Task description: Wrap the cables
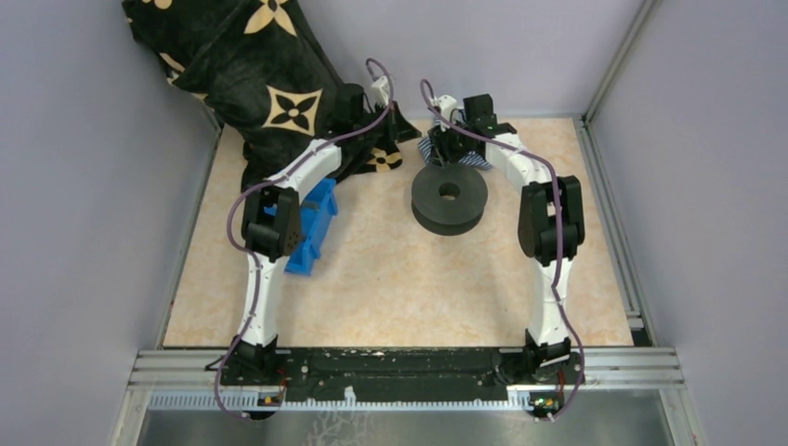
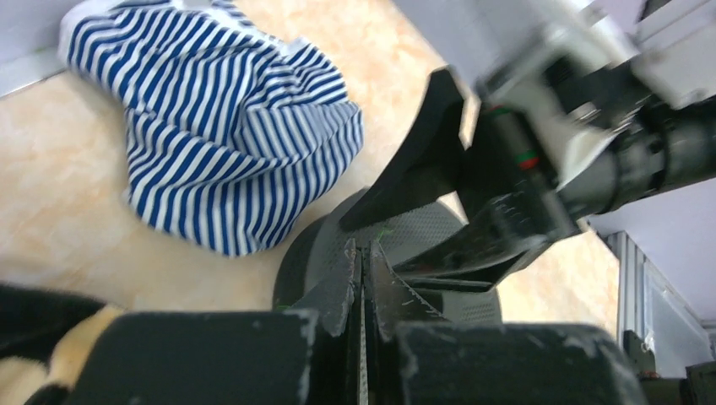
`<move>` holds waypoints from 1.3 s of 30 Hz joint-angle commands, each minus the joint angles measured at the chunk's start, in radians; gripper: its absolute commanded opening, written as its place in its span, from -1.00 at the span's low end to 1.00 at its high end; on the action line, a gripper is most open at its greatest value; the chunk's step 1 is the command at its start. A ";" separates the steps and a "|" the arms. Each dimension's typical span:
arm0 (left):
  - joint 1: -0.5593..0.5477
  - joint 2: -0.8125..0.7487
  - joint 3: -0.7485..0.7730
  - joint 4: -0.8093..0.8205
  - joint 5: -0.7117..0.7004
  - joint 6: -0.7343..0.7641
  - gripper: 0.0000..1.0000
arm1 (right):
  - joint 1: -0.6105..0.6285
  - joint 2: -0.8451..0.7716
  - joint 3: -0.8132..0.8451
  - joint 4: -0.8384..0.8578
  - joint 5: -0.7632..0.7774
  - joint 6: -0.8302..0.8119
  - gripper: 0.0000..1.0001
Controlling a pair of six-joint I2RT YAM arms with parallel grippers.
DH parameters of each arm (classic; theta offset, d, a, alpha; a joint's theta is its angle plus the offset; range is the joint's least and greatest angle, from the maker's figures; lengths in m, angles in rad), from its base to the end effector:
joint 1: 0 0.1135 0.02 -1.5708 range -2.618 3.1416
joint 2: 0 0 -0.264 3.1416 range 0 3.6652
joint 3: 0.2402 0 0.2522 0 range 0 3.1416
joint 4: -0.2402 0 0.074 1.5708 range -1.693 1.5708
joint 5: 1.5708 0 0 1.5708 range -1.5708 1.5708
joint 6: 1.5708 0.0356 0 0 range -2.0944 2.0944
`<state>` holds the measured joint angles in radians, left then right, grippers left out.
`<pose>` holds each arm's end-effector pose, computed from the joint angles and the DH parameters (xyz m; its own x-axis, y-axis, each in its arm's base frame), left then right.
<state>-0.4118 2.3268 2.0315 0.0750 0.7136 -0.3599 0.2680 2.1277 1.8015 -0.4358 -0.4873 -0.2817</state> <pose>0.4960 -0.2421 0.2696 -0.5001 -0.0721 -0.8629 0.7605 0.4399 -0.4775 0.4653 0.1451 0.2431 -0.4836 -0.3875 -0.7848 -0.7236 0.6815 0.1094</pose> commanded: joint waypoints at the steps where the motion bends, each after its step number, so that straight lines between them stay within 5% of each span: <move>1: 0.035 -0.079 -0.071 -0.011 -0.012 0.053 -1.00 | 0.004 -0.108 -0.005 0.017 -0.011 0.006 -0.04; 8: 0.068 -0.133 -0.149 -0.019 -0.013 0.100 -1.00 | -0.004 -0.148 -0.019 0.000 0.013 0.007 0.59; 12: 0.077 -0.179 -0.205 -0.049 -0.051 0.184 -1.00 | -0.018 -0.194 -0.055 -0.007 0.028 0.008 0.70; 23: 0.076 -0.329 -0.415 -0.126 -0.202 0.427 -1.00 | -0.081 -0.461 -0.331 -0.019 0.093 -0.011 0.74; 39: -0.019 -0.475 -0.775 -0.087 -0.200 0.500 -1.00 | -0.132 -0.790 -0.652 0.022 0.167 -0.002 0.75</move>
<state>-0.3973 1.9007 1.3182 -0.0265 0.5137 0.1078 0.1535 1.3979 1.2083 -0.4667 -0.3500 -0.2871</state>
